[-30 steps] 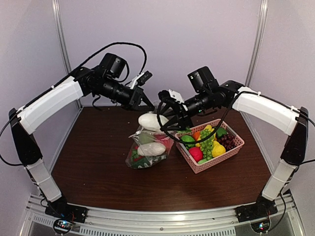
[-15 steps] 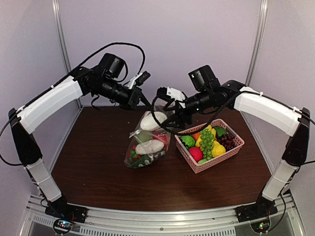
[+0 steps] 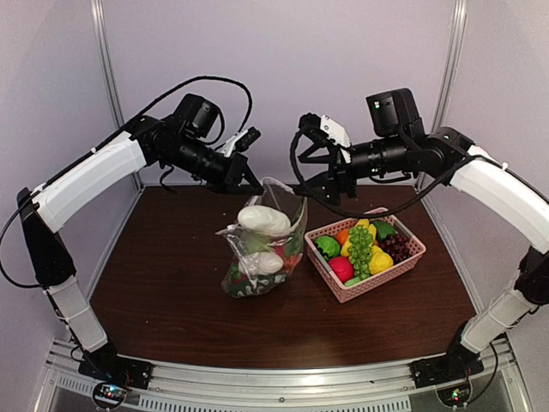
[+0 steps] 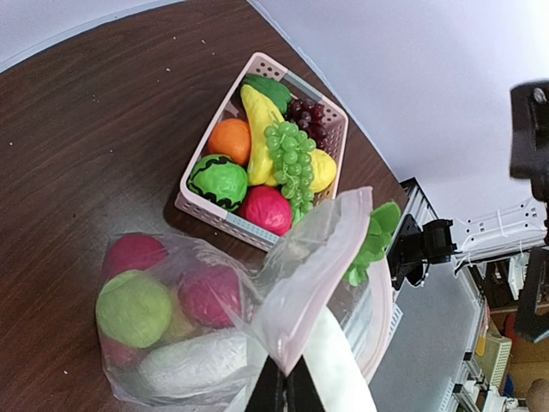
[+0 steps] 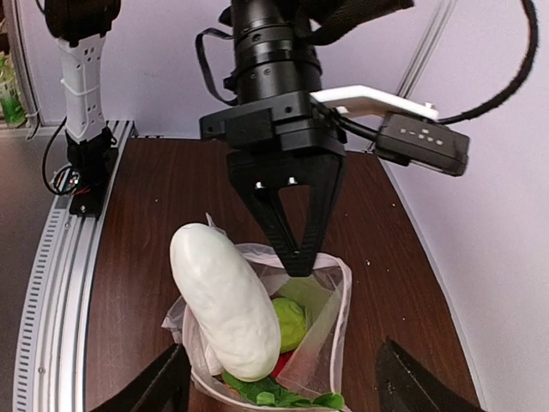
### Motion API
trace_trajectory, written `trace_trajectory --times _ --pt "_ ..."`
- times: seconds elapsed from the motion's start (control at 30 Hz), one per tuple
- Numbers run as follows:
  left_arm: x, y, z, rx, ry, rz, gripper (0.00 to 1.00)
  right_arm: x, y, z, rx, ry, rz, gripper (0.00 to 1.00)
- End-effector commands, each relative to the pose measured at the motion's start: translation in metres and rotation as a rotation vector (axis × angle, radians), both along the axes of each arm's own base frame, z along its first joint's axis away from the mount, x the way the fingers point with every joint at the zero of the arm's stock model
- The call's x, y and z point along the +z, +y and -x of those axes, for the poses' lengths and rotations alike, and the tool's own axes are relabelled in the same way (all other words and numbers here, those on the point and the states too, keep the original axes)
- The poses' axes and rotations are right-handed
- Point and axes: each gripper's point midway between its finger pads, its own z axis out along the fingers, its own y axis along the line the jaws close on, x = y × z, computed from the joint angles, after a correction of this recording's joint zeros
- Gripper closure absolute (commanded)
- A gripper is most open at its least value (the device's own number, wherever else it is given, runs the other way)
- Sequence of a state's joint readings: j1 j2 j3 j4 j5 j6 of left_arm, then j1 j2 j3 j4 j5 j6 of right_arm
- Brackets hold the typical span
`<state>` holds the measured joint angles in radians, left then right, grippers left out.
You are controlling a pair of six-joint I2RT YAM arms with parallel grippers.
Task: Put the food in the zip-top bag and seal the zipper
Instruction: Place the fake vegetable in the zipper food storage bag, then adjust the fake vegetable in the zipper food storage bag.
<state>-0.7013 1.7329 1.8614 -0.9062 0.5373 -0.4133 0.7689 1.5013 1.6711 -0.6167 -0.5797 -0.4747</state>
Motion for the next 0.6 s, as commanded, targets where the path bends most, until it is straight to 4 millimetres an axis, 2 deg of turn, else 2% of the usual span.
trace_trajectory --times 0.0,0.07,0.13,0.27,0.33,0.4,0.47,0.57 --pt "0.014 -0.006 -0.011 0.016 -0.022 0.044 1.0 -0.034 0.017 0.02 0.09 0.005 0.12 0.36" --pt "0.016 -0.007 -0.011 0.016 -0.023 0.05 1.0 -0.035 0.024 0.032 0.147 0.038 0.106 0.44" --pt "0.016 -0.007 -0.01 0.015 -0.015 0.053 1.0 -0.038 0.035 0.044 0.191 0.056 0.097 0.45" --pt "0.015 -0.008 -0.01 0.011 -0.01 0.059 1.0 -0.046 0.059 0.052 0.203 0.028 0.135 0.49" --pt "0.014 -0.009 -0.01 0.009 -0.01 0.061 1.0 -0.042 0.073 0.051 0.186 0.028 0.131 0.6" --pt "0.014 -0.009 -0.01 0.006 -0.008 0.063 1.0 -0.041 0.084 0.047 0.169 0.033 0.13 0.68" --pt "0.015 -0.01 -0.009 0.003 -0.009 0.066 1.0 -0.044 0.089 0.042 0.144 0.031 0.145 0.72" --pt "0.017 -0.009 -0.007 0.001 -0.01 0.071 1.0 -0.056 0.088 0.023 0.058 -0.004 0.194 0.73"
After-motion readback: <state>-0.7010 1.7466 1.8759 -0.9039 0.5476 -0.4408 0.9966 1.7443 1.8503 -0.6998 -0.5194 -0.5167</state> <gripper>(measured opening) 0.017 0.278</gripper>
